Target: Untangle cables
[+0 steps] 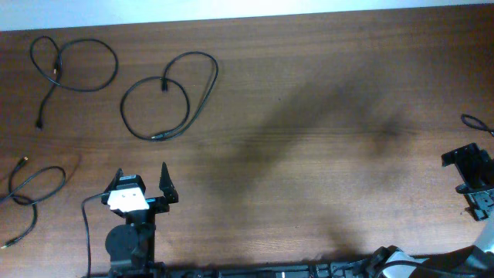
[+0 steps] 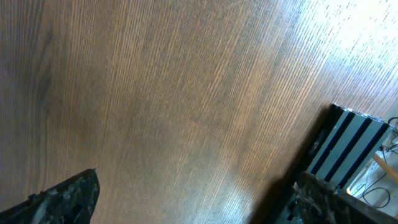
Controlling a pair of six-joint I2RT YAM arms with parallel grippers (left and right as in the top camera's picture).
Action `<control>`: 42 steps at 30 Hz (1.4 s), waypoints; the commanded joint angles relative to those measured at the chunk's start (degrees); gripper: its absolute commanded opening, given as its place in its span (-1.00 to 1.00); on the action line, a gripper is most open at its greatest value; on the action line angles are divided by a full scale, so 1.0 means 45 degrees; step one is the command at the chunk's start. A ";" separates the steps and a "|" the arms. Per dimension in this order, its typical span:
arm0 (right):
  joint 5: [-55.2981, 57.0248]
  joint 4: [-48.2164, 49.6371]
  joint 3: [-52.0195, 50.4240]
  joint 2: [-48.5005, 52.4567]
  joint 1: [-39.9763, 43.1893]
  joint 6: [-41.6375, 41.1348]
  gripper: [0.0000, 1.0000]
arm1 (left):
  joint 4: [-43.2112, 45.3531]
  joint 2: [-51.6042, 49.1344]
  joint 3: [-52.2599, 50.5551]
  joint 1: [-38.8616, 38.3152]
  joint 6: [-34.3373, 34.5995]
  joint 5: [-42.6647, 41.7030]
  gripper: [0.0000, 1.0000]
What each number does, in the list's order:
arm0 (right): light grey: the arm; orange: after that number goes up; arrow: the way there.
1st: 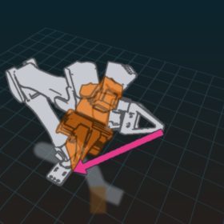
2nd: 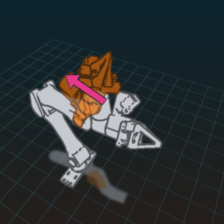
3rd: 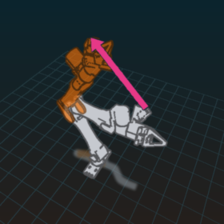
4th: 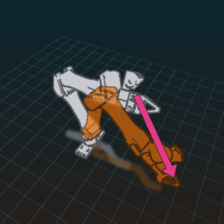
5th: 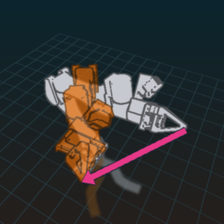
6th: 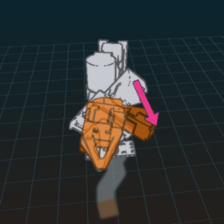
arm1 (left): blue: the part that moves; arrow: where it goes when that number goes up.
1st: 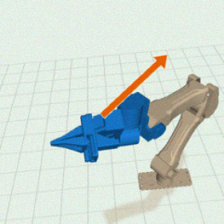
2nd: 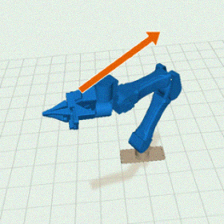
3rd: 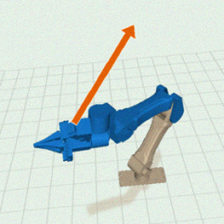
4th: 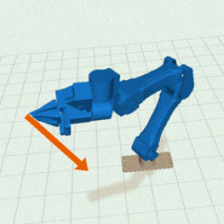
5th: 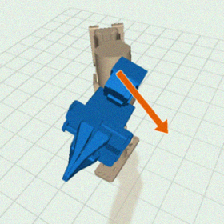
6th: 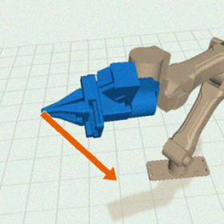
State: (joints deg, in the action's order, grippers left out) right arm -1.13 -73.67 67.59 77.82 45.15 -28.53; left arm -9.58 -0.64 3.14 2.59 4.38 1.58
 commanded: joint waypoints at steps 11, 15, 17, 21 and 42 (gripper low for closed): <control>0.0063 0.0000 -0.0044 -0.0044 0.0044 -0.0058 0.97 | 0.1166 0.0083 -0.0593 -0.0044 0.0160 0.0180 0.97; 0.0063 0.0000 -0.0044 -0.0049 0.0044 -0.0058 0.97 | 0.1161 0.0083 -0.0593 -0.0044 0.0160 0.0180 0.97; 0.0063 0.0000 -0.0044 -0.0049 0.0044 -0.0058 0.97 | 0.1161 0.0083 -0.0593 -0.0044 0.0160 0.0180 0.97; 0.0063 0.0000 -0.0044 -0.0044 0.0044 -0.0058 0.97 | 0.1127 0.0078 -0.0588 -0.0044 0.0160 0.0180 0.98; 0.0063 -0.0005 -0.0044 -0.0049 -0.0272 -0.0058 0.97 | 0.1127 0.0078 -0.0588 -0.0044 0.0165 0.0180 0.97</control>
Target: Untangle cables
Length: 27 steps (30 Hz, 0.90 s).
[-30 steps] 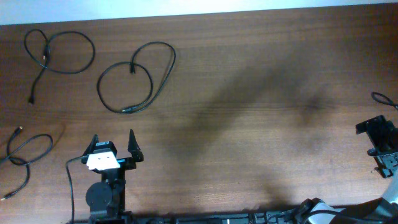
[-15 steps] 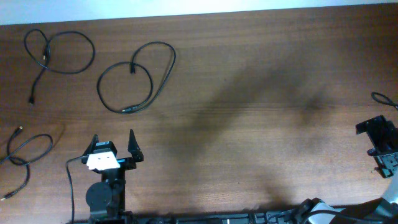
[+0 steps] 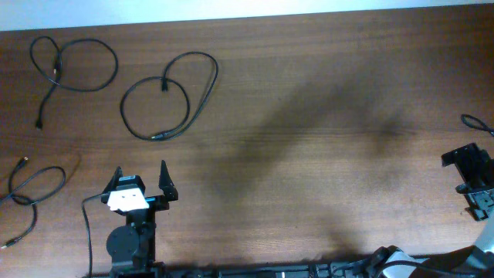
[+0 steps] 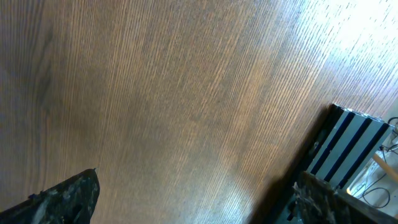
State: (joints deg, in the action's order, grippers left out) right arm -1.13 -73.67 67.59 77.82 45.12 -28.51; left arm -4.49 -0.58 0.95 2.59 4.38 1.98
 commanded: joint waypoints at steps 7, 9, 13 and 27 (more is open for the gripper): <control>0.0063 0.0000 -0.0044 -0.0049 -0.4833 -0.0063 0.97 | -0.0010 0.0063 -0.0102 -0.0044 0.0165 0.0092 0.98; 0.0063 0.0000 -0.0044 -0.0049 -0.5445 -0.0063 0.97 | -0.0005 0.0063 -0.0102 -0.0044 0.0165 0.0092 0.97; 0.0063 0.0000 -0.0044 -0.0049 -0.5629 -0.0063 0.97 | -0.0005 0.0063 -0.0102 -0.0044 0.0165 0.0092 0.97; 0.0063 0.0000 -0.0044 -0.0253 -0.5634 -0.0063 0.97 | -0.0010 0.0063 -0.0102 -0.0044 0.0160 0.0092 0.98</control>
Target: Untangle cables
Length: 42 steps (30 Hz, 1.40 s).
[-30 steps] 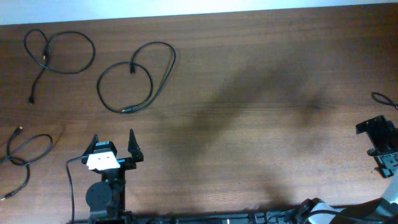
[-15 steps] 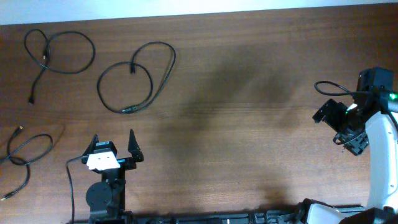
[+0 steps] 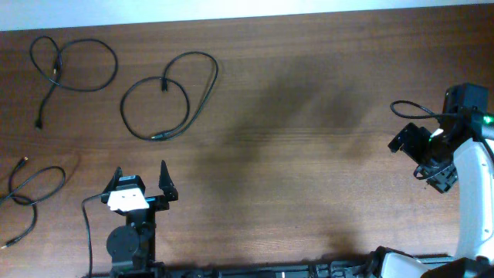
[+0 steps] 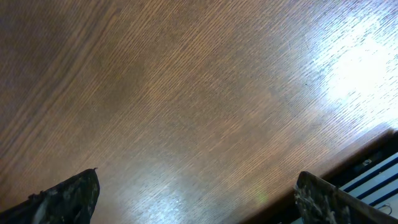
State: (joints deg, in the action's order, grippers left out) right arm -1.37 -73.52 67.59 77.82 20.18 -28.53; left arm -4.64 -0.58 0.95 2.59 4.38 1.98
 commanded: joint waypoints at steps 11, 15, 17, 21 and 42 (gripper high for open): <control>0.0189 0.0000 -0.0044 -0.4949 -0.1073 -0.0058 0.97 | 0.0029 0.0063 -0.0102 -0.0044 0.0160 0.0092 0.97; 0.1491 0.0559 -0.0044 -0.7631 -0.2268 -0.0058 0.98 | 0.0029 0.0063 -0.0102 -0.0044 0.0160 0.0092 0.98; 0.1710 0.1044 -0.0044 -0.8947 -0.2565 -0.0053 0.97 | 0.0024 0.0063 -0.0102 -0.0044 0.0160 0.0092 0.97; 0.1700 0.2030 -0.0287 -1.0967 -0.3230 0.0078 0.97 | 0.0029 0.0063 -0.0102 -0.0044 0.0160 0.0092 0.97; -0.0991 1.3270 -1.2245 -1.7248 -0.4269 0.1384 0.97 | 0.0029 0.0063 -0.0102 -0.0044 0.0160 0.0092 0.97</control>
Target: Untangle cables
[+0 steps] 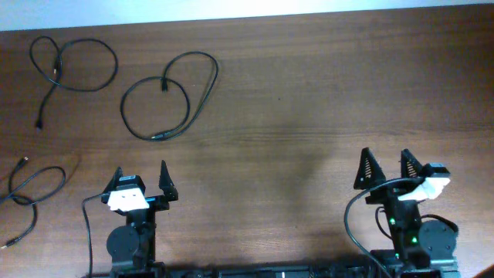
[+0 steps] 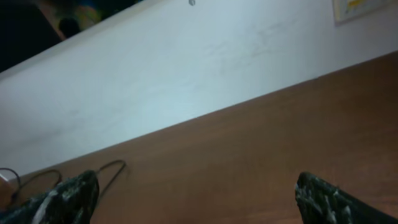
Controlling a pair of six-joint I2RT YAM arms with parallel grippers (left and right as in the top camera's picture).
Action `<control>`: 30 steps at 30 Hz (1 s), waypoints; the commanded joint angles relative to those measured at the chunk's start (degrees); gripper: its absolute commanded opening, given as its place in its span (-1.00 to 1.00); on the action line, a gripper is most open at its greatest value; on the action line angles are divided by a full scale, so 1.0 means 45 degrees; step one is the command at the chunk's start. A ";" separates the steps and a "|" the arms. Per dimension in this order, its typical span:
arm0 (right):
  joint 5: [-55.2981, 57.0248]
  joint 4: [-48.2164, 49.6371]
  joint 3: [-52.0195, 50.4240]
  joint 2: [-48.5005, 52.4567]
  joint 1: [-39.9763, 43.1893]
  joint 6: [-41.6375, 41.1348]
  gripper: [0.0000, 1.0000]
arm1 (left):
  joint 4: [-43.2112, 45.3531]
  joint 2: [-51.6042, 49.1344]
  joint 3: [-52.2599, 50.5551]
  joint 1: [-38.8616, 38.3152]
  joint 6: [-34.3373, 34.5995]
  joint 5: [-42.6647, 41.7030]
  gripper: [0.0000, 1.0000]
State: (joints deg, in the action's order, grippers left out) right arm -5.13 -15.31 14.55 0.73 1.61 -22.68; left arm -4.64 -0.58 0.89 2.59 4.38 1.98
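Note:
Three black cables lie apart on the left half of the brown table (image 1: 309, 100). One loop (image 1: 116, 66) is at the far left corner. A double loop (image 1: 188, 104) lies right of it. A third cable (image 1: 65, 179) sits at the left edge. My left gripper (image 1: 140, 179) stands open at the front left, holding nothing. At the front right my right gripper (image 1: 384, 165) is open and holds nothing. In the right wrist view its fingertips (image 2: 71, 196) frame bare wood, with a cable loop (image 2: 112, 169) far off.
A white wall (image 2: 186, 74) runs behind the table's far edge. Both arm bases stand at the front edge, each with its own black lead. Bare wood stretches between the two grippers and across the right half.
My right arm was over the table's right side, looking down on wood. Now it sits at the front right, facing across the table. The cables and the left arm are unchanged.
At the two oldest moments my open right gripper hung at the table's far right edge, looking down on bare wood. Then it was further in and higher over the right side. Now it stands at the front right. The three cables kept their places throughout.

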 commanded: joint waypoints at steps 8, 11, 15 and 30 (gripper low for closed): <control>-0.0155 0.2433 -0.2565 -0.0121 -0.0141 0.0078 0.97 | 0.0029 0.0063 -0.0087 -0.0044 0.0160 0.0092 0.97; -0.0151 0.2798 -0.3167 -0.0121 -0.0112 0.0087 0.97 | 0.0024 0.0063 -0.0087 -0.0044 0.0160 0.0092 0.98; -0.0112 0.2501 -0.3162 -0.0121 -0.0107 0.0957 0.97 | 0.0029 0.0063 -0.0087 -0.0044 0.0165 0.0092 0.97; 0.0092 0.2419 -0.3162 -0.0121 -0.0107 0.5333 0.98 | 0.0029 0.0063 -0.0087 -0.0044 0.0160 0.0092 0.97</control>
State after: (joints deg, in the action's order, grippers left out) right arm -5.48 -4.01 0.78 0.69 1.61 0.03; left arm -4.64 -0.58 0.89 2.59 4.38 1.98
